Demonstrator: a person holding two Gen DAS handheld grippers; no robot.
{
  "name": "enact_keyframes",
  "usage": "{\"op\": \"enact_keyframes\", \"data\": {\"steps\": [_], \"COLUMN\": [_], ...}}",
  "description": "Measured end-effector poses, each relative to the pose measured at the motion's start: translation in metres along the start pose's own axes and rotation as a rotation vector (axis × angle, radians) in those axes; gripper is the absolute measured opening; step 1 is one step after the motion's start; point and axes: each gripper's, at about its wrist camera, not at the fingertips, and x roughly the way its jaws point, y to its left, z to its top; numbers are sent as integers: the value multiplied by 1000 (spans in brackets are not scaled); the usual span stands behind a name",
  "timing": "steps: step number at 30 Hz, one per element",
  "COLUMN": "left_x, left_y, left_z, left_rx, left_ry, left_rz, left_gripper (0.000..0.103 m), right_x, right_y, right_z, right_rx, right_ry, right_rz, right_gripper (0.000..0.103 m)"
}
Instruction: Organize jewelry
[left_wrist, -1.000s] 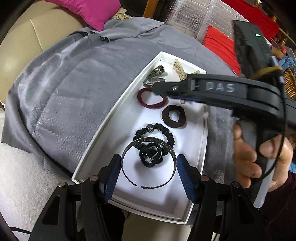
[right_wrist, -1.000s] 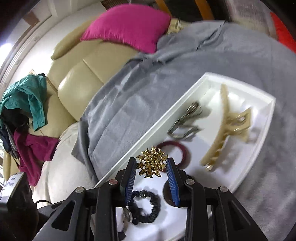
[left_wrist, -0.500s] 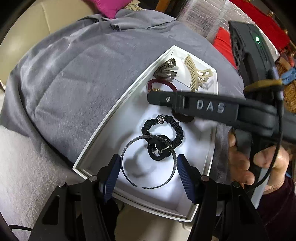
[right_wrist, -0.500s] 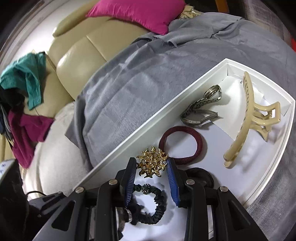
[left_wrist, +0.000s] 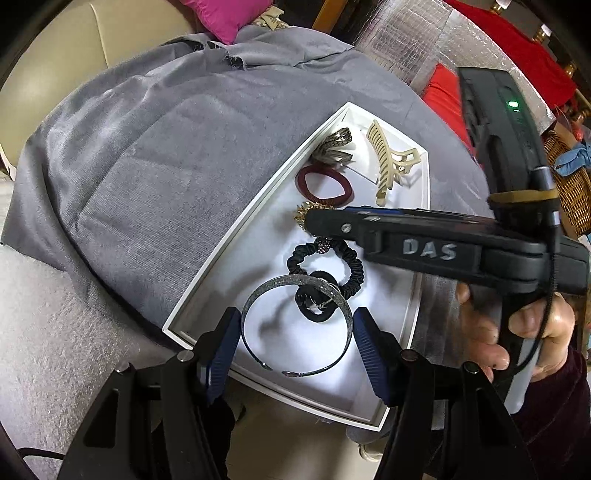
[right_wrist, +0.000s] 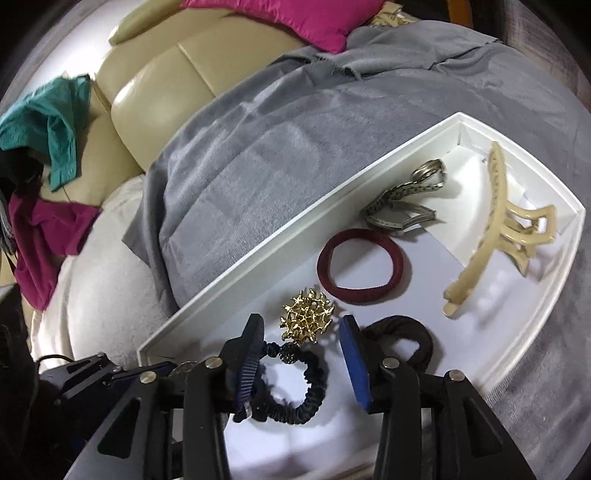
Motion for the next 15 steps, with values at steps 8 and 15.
{"op": "enact_keyframes", "data": {"steps": [8, 15], "left_x": [-15, -46], "left_y": [-29, -50], "left_z": [0, -6], "left_rx": [120, 206], "left_ry": [-118, -242], "left_rz": [67, 203], "left_gripper": [75, 76], "right_x": [-67, -136], "right_y": [-4, -9], "right_z": [-18, -54], "right_rx": [89, 134], "right_ry": [-197, -316], "right_rz": [21, -24], "right_gripper": [47, 47]}}
